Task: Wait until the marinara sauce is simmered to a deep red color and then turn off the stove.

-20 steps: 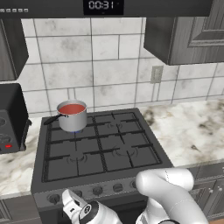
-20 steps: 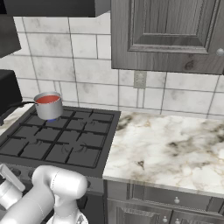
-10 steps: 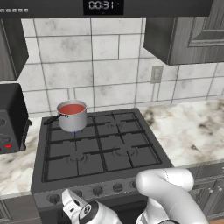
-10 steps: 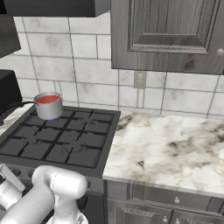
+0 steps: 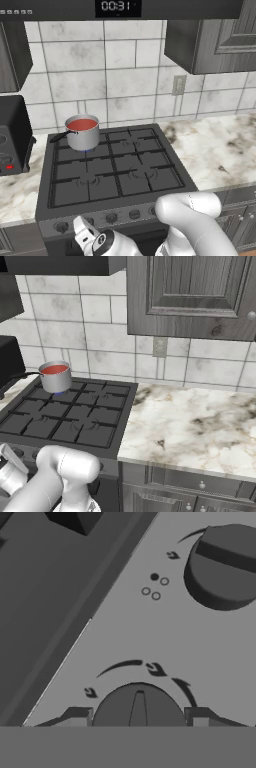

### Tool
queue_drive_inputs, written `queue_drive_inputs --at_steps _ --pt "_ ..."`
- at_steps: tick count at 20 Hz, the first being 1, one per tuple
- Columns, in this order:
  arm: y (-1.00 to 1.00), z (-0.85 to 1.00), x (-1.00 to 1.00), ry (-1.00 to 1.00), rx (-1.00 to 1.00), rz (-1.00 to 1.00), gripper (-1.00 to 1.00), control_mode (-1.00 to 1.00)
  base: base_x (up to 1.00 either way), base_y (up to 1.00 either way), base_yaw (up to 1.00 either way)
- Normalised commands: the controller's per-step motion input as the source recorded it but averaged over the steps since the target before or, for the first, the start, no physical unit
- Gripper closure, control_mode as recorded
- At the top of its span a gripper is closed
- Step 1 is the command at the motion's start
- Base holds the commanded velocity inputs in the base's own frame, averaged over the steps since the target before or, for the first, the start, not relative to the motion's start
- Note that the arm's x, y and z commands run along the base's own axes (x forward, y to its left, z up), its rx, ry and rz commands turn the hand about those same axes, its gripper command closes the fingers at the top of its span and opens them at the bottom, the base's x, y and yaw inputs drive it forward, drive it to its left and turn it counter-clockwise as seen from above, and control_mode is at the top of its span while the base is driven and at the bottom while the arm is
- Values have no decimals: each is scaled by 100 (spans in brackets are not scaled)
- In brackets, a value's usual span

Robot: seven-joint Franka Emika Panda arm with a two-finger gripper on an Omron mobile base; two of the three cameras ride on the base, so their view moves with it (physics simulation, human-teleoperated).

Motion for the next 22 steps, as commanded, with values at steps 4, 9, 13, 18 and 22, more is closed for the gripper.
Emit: queue_drive_inputs --at_steps 4,9,13,18,22 --pt "-22 -18 0 0 27 -8 100 -100 0 0 0" --pt "-23 -14 0 0 28 -9 100 -100 0 0 0" --pt "-17 -1 0 0 25 -12 100 -100 0 0 0" --pt "-15 0 0 9 25 -13 100 -100 0 0 0" --pt "-8 -6 0 8 28 -16 100 -100 0 0 0"
